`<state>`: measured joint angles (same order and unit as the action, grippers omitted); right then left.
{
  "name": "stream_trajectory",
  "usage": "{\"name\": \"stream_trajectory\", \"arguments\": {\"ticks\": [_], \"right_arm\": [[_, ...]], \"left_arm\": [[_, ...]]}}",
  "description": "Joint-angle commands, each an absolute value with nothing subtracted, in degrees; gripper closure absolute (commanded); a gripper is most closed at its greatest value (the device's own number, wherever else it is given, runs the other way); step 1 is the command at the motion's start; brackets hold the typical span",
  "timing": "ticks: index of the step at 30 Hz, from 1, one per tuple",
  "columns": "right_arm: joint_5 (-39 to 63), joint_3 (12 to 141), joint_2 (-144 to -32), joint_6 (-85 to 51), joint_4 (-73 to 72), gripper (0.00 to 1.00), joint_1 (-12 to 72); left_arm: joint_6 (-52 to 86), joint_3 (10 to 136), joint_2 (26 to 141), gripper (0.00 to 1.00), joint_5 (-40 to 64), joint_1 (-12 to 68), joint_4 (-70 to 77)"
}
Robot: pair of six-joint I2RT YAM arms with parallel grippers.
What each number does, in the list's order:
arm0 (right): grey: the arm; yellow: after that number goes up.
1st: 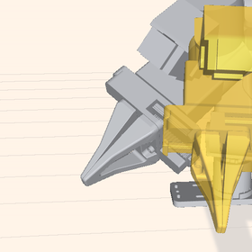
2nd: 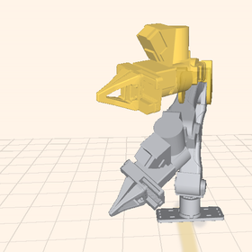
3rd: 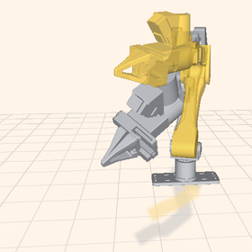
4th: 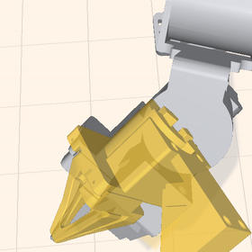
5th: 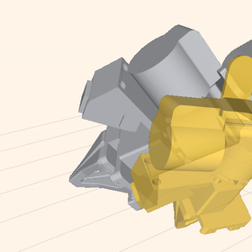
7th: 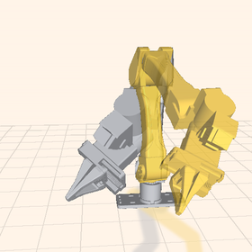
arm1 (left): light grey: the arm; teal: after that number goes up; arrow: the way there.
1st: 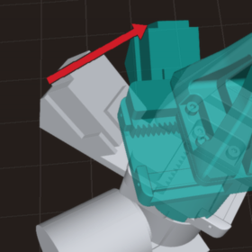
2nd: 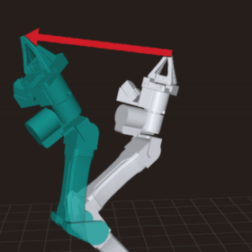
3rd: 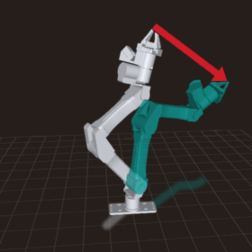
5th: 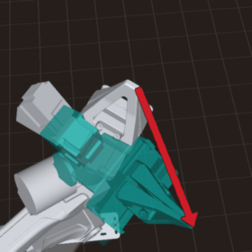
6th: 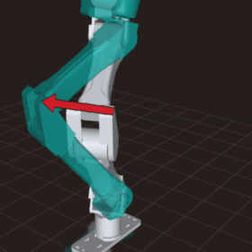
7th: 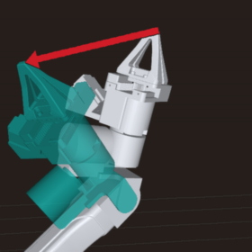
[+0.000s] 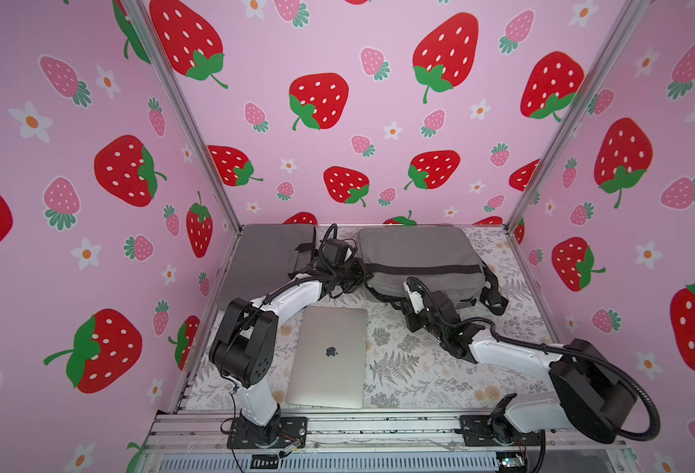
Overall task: Open the zippered laptop bag and take out the laptop
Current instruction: Unzip the zipper on the zippered laptop bag.
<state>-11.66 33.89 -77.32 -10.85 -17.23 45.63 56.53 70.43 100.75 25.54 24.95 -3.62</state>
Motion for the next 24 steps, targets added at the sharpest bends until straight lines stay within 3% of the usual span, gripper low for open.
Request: {"name": "stream_trajectory", "arguments": {"ticks": [1,8,24], "right_arm": [[-19.27,32.64,-73.25,-12.13,-7.99,1.0,45.49],[-23.51,32.19,-65.77,-12.15,0.57,1.0,41.31],[-18.63,32.93,-60.07,-11.87,5.01,1.0,20.45]], "left_arm": [[54.6,74.25,97.39,1.0,25.35,23.23,-3.05],[54.1,73.5,96.35,1.0,25.62,21.75,-3.48],[52.95,71.96,95.02,1.0,27.07,19.38,-4.84]]}}
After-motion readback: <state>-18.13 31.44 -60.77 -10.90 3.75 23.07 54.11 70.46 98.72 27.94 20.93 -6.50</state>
